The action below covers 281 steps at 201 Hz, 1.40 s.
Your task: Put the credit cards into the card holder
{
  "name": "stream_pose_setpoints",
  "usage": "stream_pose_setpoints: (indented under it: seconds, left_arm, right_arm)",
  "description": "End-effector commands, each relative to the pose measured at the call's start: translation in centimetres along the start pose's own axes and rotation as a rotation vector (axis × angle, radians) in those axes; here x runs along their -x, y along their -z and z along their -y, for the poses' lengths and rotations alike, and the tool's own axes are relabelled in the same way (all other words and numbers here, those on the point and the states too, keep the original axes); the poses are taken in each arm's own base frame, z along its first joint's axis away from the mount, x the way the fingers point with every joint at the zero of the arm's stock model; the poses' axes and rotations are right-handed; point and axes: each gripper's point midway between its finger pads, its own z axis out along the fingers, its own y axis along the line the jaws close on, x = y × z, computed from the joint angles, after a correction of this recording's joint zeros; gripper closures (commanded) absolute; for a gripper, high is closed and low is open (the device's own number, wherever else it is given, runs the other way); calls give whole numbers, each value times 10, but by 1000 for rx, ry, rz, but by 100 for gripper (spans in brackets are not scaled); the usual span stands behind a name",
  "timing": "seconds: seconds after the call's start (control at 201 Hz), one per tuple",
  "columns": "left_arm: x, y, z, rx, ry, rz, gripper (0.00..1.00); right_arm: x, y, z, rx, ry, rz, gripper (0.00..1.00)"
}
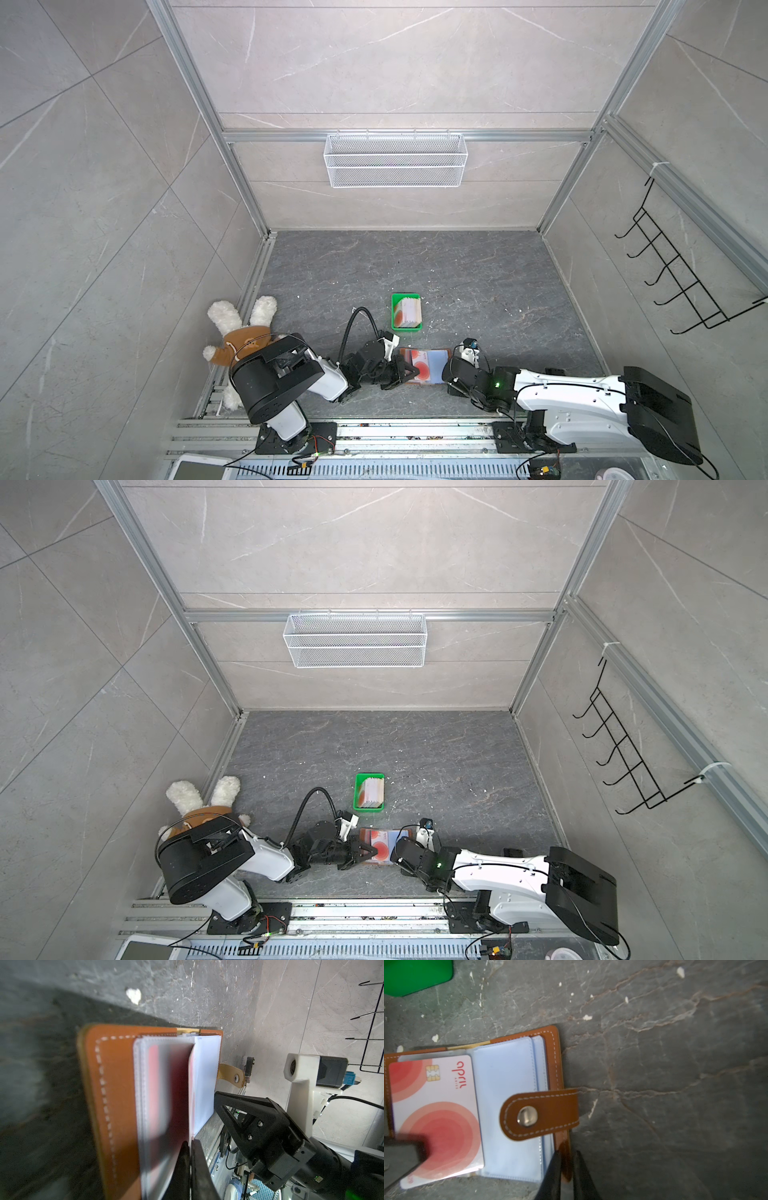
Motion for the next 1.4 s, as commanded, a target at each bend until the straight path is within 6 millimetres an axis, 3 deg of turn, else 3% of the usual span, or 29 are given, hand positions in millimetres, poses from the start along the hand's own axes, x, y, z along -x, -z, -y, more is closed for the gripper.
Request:
stream_pose_setpoints:
  seconds: [0.0,1.394]
  left_arm:
    - [1,-3,2,-17,8,-7,100]
    - [-4,-18,3,-55,18,-64,97]
  right_arm:
    - [-3,-3,12,-55,9,-13,84]
    - [-3,-3,11,-52,9,-12,85]
